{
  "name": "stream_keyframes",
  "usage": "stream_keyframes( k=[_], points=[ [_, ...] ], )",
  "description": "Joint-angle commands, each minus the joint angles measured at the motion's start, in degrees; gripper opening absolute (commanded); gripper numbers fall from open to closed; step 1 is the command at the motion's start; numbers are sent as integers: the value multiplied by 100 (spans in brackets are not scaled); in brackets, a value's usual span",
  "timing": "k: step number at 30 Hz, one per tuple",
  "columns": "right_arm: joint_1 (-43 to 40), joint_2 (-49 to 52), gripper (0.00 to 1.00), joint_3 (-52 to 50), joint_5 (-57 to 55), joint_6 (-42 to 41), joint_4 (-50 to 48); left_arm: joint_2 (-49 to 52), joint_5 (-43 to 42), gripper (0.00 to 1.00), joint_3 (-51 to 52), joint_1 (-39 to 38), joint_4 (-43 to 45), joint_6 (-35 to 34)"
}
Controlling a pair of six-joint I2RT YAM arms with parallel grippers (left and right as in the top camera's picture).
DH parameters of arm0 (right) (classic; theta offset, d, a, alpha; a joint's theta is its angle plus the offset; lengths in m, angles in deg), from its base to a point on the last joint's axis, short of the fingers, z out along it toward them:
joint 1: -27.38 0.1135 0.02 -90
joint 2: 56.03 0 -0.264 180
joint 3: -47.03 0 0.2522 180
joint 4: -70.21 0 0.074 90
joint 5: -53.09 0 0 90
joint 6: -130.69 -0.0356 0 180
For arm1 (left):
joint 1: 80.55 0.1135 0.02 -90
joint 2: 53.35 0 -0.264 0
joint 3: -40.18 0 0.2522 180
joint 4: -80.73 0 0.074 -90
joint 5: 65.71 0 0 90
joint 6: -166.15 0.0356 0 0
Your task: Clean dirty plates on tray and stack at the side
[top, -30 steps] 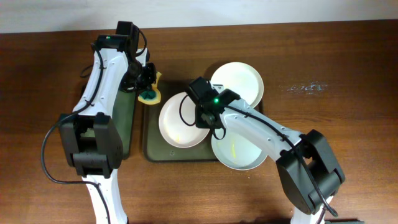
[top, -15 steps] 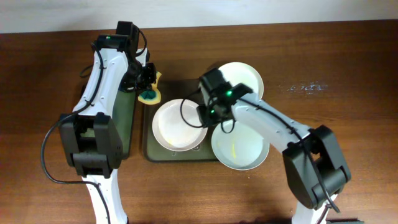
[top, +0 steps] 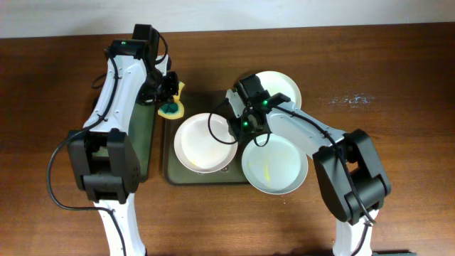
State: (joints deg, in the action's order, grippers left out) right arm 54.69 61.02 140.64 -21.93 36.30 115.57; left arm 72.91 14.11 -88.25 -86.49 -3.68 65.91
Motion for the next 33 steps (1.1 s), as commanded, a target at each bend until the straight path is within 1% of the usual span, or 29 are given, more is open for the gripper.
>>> stream_keyframes(
  k=[1, 2, 3, 6, 8, 9, 11, 12, 13, 15, 19, 23, 27, 30, 33],
  points=[
    [4, 236, 14, -48, -59, -555, -101, 7, -101, 0, -131, 9, 11, 72],
    [4, 251, 7, -48, -63, -680, -101, 7, -101, 0, -131, 9, 11, 72],
    [4, 254, 4, -48, -61, -767, -103, 7, -101, 0, -131, 9, 11, 72],
    [4, 254, 4, -46, -63, -1158, -127, 7, -103, 0, -129, 4, 9, 70],
    [4, 254, 4, -48, -68, -1611, -140, 7, -103, 0, -129, -9, 7, 70],
    [4, 251, 4, -48, -122, -1915, -131, 7, -103, 0, -129, -24, 4, 70],
    [11, 251, 4, -48, -538, -2931, 17, 7, -103, 0, -129, -83, -9, 70],
    [17, 251, 4, -48, -688, -3300, 70, 7, -103, 0, -129, -116, -11, 70],
    [15, 251, 4, -48, -778, -3611, 94, 7, -103, 0, -122, -162, -11, 70],
    [15, 251, 4, -46, -796, -3963, 94, 7, -101, 0, -118, -258, -11, 70],
    [15, 251, 4, -46, -800, -4070, 94, 7, -103, 0, -24, -466, -20, 70],
    [4, 251, 4, -48, -796, -3823, 98, 7, -98, 0, 260, -673, -7, 70],
    [4, 251, 4, -48, -796, -3786, 96, 7, -120, 0, 918, -769, 326, 70],
    [4, 251, 4, -48, -796, -3762, 96, 7, -214, 0, 1456, -769, 782, 72],
    [4, 251, 4, -48, -796, -3762, 96, 7, -212, 0, 1714, -769, 1005, 72]
  ],
)
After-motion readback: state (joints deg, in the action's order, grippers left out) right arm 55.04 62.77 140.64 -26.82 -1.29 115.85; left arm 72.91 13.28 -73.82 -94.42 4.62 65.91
